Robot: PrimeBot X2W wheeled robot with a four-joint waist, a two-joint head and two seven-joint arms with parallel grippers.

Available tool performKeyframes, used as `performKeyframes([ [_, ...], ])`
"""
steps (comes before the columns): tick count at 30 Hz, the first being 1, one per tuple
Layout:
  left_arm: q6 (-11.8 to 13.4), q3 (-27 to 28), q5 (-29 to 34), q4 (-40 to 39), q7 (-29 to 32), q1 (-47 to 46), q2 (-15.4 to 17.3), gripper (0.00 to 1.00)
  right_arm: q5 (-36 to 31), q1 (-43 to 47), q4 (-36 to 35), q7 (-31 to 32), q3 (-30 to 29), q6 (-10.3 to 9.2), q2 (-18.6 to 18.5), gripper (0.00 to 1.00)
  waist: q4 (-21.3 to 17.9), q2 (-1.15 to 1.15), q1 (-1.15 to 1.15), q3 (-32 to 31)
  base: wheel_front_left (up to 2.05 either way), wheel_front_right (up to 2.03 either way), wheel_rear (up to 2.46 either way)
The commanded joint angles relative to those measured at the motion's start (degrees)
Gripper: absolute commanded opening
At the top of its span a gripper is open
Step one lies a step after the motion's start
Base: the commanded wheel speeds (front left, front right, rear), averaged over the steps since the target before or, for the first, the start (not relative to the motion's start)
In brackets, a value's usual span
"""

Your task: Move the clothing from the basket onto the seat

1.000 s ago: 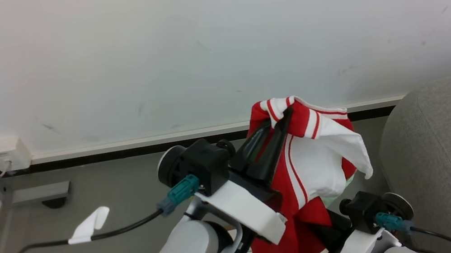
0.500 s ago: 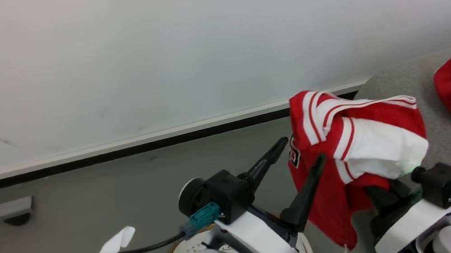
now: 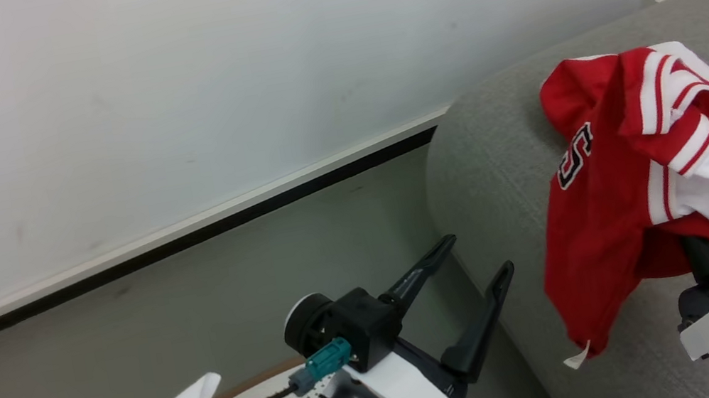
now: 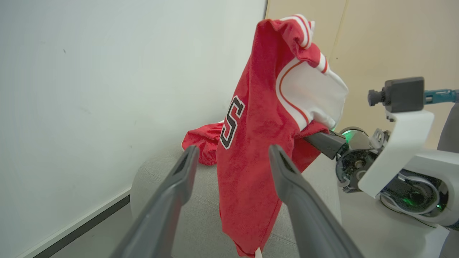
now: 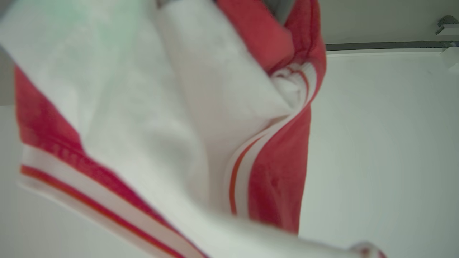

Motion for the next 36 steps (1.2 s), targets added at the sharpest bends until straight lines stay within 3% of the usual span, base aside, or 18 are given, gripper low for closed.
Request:
performKeyframes([
  [1, 0.02, 0.06, 1.03, 0.32, -0.67, 0.1, 0.47, 1.0, -0.66, 0.81, -0.35, 0.01, -0.74, 0.0, -0.43, 0.0, -3.12, 0.0, 0.0, 0.8, 0.0, 0.0, 0.0],
  [12, -0.63, -1.39, 1.09, 5.03, -3.53, -0.25, 0.15, 1.0, -0.62, 3.34, -1.1, 0.01, -4.12, 0.01, -2.29, 0.0, -9.58, 0.0, 0.0, 1.92, 0.0, 0.0, 0.0],
  [22, -0.61, -2.12, 1.45, 7.58, -4.53, -1.42, -0.41, 1.0, -0.1, 2.42, -1.63, 0.01, -4.82, 0.0, -3.36, 0.0, -10.96, 0.0, 0.0, 2.62, 0.0, 0.0, 0.0],
  [25, -0.57, -2.34, 1.56, 7.97, -4.74, -1.92, -0.53, 1.0, 2.77, 1.38, -1.26, 0.14, -4.11, 0.01, -3.21, 0.0, -10.85, 0.0, 0.0, 3.06, 0.0, 0.0, 0.0],
  [36, -0.73, -3.28, 2.21, 8.17, -3.08, -5.37, -0.35, 1.0, 13.62, -12.13, 2.58, 7.05, -4.63, 0.01, -12.79, 0.0, -6.91, 0.0, 0.0, 11.35, 0.0, 0.0, 0.0],
])
